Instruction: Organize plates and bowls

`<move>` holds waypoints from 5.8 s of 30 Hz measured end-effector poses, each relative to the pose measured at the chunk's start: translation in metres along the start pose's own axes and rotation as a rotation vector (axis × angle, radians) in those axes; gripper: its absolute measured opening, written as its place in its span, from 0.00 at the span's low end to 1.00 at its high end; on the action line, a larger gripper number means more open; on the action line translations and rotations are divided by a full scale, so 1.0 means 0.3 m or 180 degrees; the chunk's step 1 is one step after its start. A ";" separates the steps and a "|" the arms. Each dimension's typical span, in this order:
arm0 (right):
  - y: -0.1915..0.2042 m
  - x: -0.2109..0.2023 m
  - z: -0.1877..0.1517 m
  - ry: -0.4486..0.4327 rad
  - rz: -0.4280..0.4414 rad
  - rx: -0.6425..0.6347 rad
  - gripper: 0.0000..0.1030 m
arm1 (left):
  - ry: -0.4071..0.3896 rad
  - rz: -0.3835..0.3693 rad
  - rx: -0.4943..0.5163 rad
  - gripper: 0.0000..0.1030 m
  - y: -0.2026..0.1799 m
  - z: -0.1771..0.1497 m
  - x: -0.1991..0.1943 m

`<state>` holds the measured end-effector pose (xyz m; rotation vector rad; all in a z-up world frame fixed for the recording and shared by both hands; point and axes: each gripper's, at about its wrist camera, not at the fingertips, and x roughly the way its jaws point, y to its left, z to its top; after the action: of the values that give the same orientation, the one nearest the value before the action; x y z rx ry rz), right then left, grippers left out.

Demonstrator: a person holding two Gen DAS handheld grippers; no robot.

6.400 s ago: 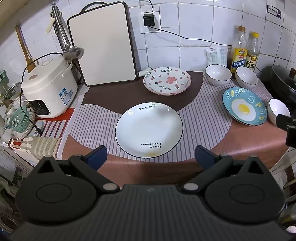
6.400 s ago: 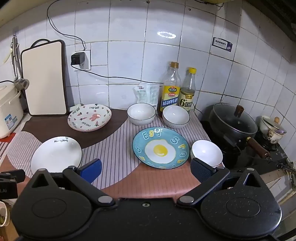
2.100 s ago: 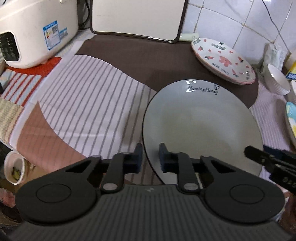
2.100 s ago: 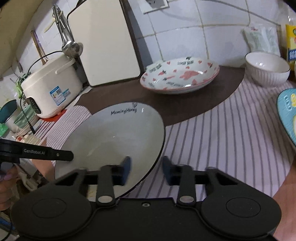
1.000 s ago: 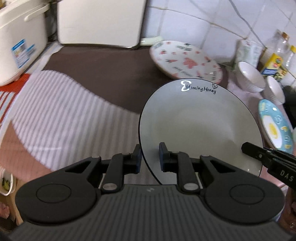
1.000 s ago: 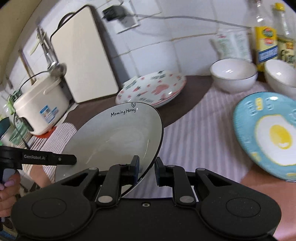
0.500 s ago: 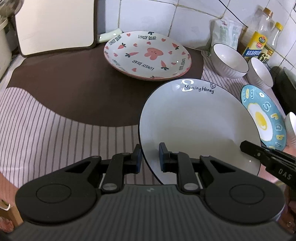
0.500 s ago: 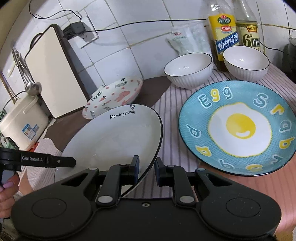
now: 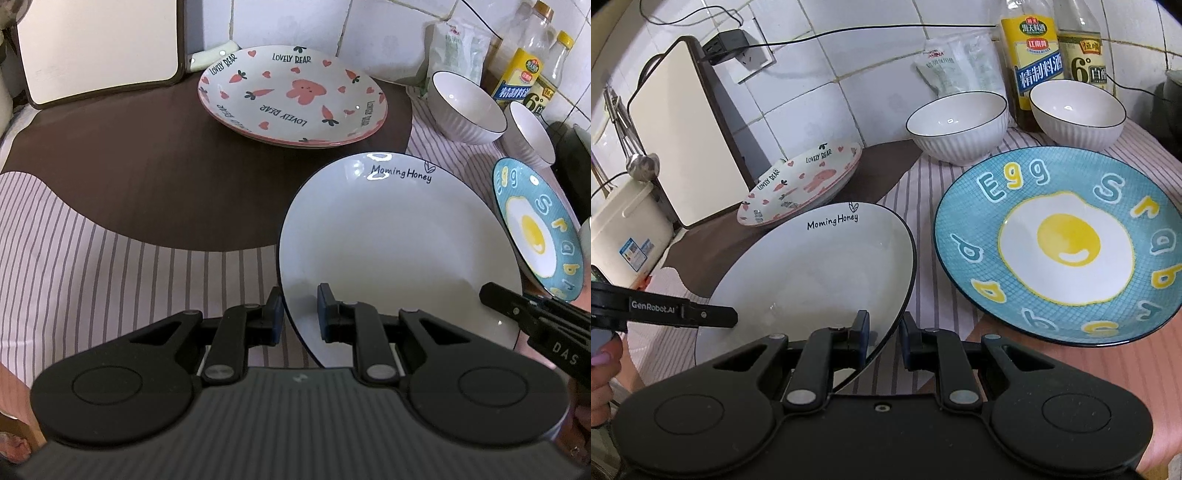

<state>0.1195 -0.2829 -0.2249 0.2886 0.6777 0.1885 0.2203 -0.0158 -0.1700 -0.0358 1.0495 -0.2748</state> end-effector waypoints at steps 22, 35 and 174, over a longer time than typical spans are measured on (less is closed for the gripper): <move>0.081 -0.201 -0.033 -0.0223 -0.0445 -0.0766 0.34 | 0.0169 0.0188 0.0088 0.20 -0.080 -0.046 -0.131; -0.061 -0.450 -0.062 -0.0592 -0.0579 -0.0601 0.48 | -0.0160 -0.0222 0.0582 0.28 -0.327 -0.027 -0.289; 0.143 -0.084 0.065 0.0186 -0.0390 0.0101 0.23 | 0.0106 0.0058 -0.0229 0.23 -0.004 -0.006 -0.077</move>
<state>0.1094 -0.2529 -0.1818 0.2719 0.7546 0.0694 0.2077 -0.0111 -0.1512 -0.0866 1.0921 -0.2216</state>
